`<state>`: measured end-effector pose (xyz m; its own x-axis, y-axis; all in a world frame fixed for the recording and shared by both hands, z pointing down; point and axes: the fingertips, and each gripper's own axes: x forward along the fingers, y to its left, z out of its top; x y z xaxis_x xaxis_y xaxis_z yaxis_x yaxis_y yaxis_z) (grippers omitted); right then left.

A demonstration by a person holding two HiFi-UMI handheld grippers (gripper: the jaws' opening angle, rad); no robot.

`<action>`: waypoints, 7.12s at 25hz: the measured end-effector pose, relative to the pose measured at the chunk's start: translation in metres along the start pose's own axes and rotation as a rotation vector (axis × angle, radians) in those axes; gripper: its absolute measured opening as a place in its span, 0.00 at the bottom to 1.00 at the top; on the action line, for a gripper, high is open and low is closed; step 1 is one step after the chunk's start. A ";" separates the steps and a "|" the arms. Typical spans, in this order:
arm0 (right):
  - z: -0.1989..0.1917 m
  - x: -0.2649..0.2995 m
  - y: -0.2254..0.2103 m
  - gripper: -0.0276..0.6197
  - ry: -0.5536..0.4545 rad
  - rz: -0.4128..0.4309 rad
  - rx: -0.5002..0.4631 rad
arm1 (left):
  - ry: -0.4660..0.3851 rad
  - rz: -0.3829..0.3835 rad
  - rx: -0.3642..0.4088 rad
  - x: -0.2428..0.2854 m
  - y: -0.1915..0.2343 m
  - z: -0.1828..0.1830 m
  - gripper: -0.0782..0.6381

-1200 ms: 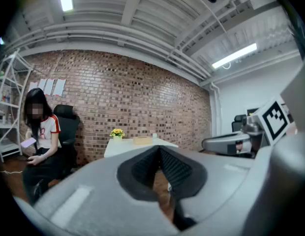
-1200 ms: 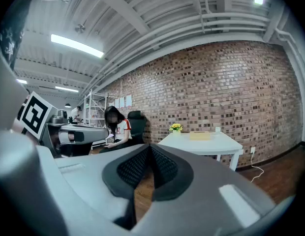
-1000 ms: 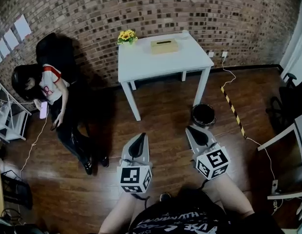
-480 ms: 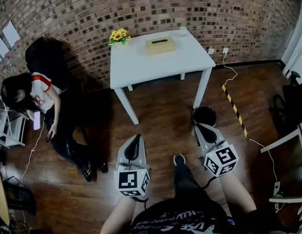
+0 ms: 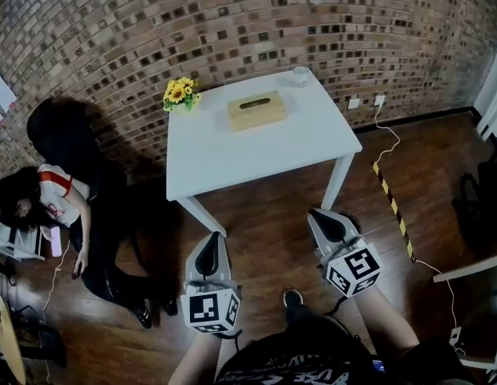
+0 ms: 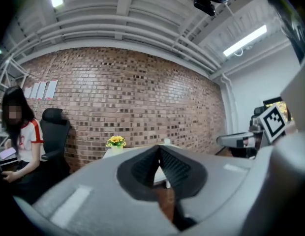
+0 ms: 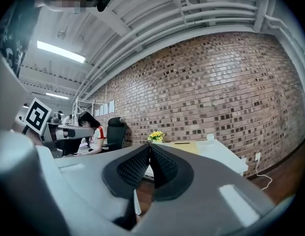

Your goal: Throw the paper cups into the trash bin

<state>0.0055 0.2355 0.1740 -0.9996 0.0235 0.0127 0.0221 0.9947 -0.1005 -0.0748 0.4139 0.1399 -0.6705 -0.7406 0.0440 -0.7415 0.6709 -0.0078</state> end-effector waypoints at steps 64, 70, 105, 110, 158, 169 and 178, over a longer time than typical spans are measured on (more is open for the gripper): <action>-0.038 0.406 -0.425 0.38 0.142 -0.315 -0.013 | 0.064 -0.131 -0.018 0.575 0.041 -0.007 0.12; -0.071 0.432 -0.459 0.61 0.159 -0.342 -0.061 | 0.098 -0.109 -0.026 0.605 0.043 -0.025 0.12; -0.128 0.520 -0.513 0.73 0.264 -0.263 0.005 | 0.152 -0.050 -0.083 0.659 0.060 -0.051 0.12; -0.127 0.517 -0.518 0.59 0.247 -0.288 0.038 | 0.152 -0.036 -0.077 0.655 0.062 -0.049 0.12; -0.041 0.149 -0.299 0.59 0.105 -0.688 0.021 | 0.031 -0.518 -0.083 0.378 -0.037 -0.009 0.12; -0.055 -0.001 -0.291 0.59 0.093 -0.930 0.045 | 0.101 -0.860 -0.015 0.335 -0.196 -0.041 0.12; -0.090 -0.108 -0.288 0.59 0.108 -0.983 0.151 | 0.172 -1.092 0.052 0.268 -0.348 -0.078 0.12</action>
<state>0.1084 -0.0447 0.2911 -0.5657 -0.7867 0.2473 -0.8236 0.5539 -0.1217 0.0058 -0.0154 0.2323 0.3542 -0.9155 0.1909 -0.9351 -0.3455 0.0782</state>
